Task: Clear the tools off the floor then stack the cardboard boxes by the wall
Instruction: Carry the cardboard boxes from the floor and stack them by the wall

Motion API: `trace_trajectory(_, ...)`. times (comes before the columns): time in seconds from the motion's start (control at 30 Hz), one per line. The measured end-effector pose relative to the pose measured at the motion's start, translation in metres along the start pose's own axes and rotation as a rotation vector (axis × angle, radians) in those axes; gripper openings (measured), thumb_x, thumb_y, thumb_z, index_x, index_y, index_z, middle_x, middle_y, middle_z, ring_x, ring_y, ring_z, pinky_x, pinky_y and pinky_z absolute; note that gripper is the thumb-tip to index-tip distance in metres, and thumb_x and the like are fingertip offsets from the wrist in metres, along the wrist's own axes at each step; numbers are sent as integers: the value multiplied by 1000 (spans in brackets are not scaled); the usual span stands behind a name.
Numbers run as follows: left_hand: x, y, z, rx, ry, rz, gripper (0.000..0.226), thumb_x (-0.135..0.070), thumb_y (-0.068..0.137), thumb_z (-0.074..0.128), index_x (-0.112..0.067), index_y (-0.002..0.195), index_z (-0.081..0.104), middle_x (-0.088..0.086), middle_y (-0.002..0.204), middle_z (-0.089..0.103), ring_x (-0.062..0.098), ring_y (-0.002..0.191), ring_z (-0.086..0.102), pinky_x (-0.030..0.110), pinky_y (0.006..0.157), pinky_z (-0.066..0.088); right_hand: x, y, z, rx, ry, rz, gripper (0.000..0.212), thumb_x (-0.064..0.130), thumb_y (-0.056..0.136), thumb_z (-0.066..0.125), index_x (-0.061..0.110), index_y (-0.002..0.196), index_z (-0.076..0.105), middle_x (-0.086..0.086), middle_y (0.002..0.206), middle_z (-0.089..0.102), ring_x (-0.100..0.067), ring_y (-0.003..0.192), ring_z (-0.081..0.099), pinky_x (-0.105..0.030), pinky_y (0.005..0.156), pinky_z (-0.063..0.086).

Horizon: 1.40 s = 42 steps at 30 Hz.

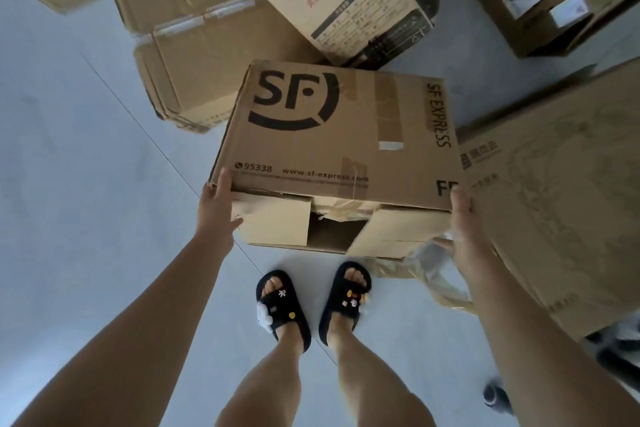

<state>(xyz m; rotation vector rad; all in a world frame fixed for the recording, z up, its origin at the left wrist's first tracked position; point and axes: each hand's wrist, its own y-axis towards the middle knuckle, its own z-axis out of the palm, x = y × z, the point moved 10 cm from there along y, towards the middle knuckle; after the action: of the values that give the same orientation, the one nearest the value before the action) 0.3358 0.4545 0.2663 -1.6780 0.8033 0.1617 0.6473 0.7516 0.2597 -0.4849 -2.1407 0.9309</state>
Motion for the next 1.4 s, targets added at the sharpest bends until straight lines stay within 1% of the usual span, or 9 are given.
trace_trajectory(0.17, -3, -10, -4, -30, -86, 2, 25, -42, 96, 48, -25, 115, 47, -4, 120, 48, 16, 114, 45, 46, 98, 44, -6, -12, 0, 12, 128, 43, 37, 54, 88, 51, 34, 120, 47, 2, 131, 49, -24, 104, 51, -50, 80, 56)
trace_trajectory(0.3, -18, -46, -27, -23, -57, -1, 20, -39, 97, 46, -24, 111, 47, -10, 101, 51, 15, 109, 46, 45, 98, 45, 0, -57, -21, -14, 137, 64, 34, 50, 90, 51, 32, 119, 47, 1, 124, 48, -26, 106, 49, -49, 77, 55)
trace_trajectory(0.5, -64, -147, -106, -55, -88, 35, 21, -35, 96, 48, -21, 112, 49, -8, 96, 53, 17, 106, 49, 46, 98, 47, 33, -178, -57, 0, 193, 34, 34, 38, 94, 52, 22, 123, 51, 1, 121, 48, -23, 107, 46, -48, 80, 53)
trace_trajectory(0.63, -91, -233, -178, -106, -194, 102, 23, -35, 97, 47, -21, 115, 49, -2, 104, 55, 19, 111, 50, 47, 96, 47, 76, -261, -78, 74, 157, -61, 37, 46, 91, 52, 27, 123, 50, 3, 125, 50, -29, 111, 53, -39, 72, 54)
trace_trajectory(0.8, -97, -328, -241, -174, -375, 208, 27, -34, 97, 47, -17, 118, 49, -6, 103, 55, 17, 109, 50, 47, 96, 46, 142, -330, -92, 161, 188, -194, 54, 36, 92, 52, 16, 140, 38, -1, 139, 43, -27, 122, 45, -47, 92, 48)
trace_trajectory(0.93, -82, -379, -276, -262, -548, 243, 29, -34, 97, 47, -15, 118, 48, -5, 105, 54, 16, 109, 51, 46, 92, 48, 188, -368, -92, 220, 112, -308, 54, 42, 91, 53, 17, 138, 42, -2, 141, 43, -32, 118, 51, -33, 73, 56)
trace_trajectory(1.07, -54, -424, -311, -387, -614, 351, 25, -25, 100, 43, -19, 123, 50, -13, 104, 53, 10, 106, 53, 33, 77, 51, 224, -422, -79, 366, -6, -520, 61, 73, 67, 60, 29, 109, 58, -8, 117, 60, -25, 94, 59, -49, 83, 53)
trace_trajectory(1.23, -3, -470, -350, -523, -758, 396, 52, -38, 97, 47, -19, 143, 33, -4, 129, 47, 9, 109, 53, 35, 87, 51, 242, -471, -45, 480, -54, -561, 41, 33, 92, 55, 14, 128, 54, -4, 112, 53, -26, 100, 53, -48, 90, 49)
trace_trajectory(1.4, 47, -490, -400, -692, -993, 317, 33, -31, 97, 47, -20, 128, 46, -6, 119, 52, 15, 117, 50, 46, 94, 47, 243, -536, 27, 641, -224, -660, 43, 35, 91, 55, 14, 129, 54, 0, 112, 52, -20, 100, 50, -55, 89, 50)
